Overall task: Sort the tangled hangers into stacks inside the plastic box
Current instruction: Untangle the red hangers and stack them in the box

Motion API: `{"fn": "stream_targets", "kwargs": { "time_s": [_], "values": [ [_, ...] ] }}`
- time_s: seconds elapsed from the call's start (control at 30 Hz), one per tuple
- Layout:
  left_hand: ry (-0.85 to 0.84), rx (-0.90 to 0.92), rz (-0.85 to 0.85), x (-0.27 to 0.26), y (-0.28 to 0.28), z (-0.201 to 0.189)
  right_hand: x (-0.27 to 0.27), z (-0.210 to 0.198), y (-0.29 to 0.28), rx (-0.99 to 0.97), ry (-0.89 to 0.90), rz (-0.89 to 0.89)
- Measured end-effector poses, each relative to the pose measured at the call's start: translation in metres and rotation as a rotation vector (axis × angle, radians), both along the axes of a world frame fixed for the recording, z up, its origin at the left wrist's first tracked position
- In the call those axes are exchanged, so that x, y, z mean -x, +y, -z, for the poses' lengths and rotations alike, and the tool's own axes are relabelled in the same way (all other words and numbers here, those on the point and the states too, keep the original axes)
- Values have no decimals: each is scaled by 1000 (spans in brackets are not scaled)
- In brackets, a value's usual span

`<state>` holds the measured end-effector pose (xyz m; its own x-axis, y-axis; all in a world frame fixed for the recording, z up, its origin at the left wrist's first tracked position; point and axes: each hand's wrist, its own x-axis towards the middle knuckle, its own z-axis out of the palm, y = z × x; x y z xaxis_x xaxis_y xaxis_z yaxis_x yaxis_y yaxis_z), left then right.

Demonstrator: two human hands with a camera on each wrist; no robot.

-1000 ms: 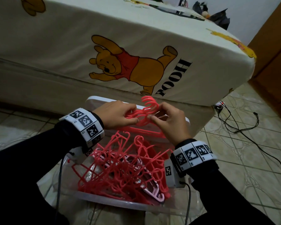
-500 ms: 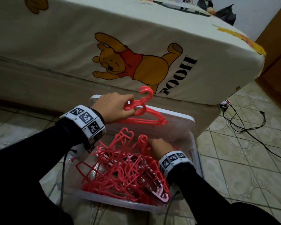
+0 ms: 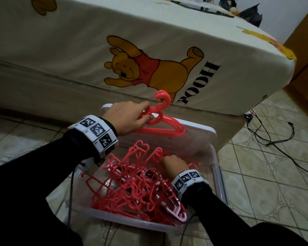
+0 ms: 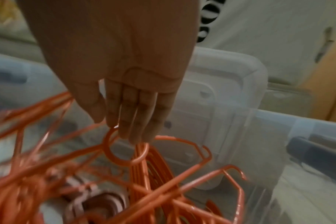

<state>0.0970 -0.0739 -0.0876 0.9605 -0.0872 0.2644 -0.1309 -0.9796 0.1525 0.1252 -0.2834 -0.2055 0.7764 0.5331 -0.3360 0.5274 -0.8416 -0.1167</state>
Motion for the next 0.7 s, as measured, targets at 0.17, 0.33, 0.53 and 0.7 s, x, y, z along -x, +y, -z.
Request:
{"fn": "stream_targets", "kwargs": {
  "time_s": [0.17,0.33,0.53,0.7],
  "values": [
    [-16,52,-32,0,-1,-4,-4,-25,-3,-386,-44,245],
    [-72,139,-50,1,-4,-9,8,-42,-2,-727,-8,450],
    [-119,216,-42,3,-6,-12,35,-54,2,-957,152,413],
    [-122,228,-27,3,-9,-13,40,-61,3,-1046,104,383]
  ]
}}
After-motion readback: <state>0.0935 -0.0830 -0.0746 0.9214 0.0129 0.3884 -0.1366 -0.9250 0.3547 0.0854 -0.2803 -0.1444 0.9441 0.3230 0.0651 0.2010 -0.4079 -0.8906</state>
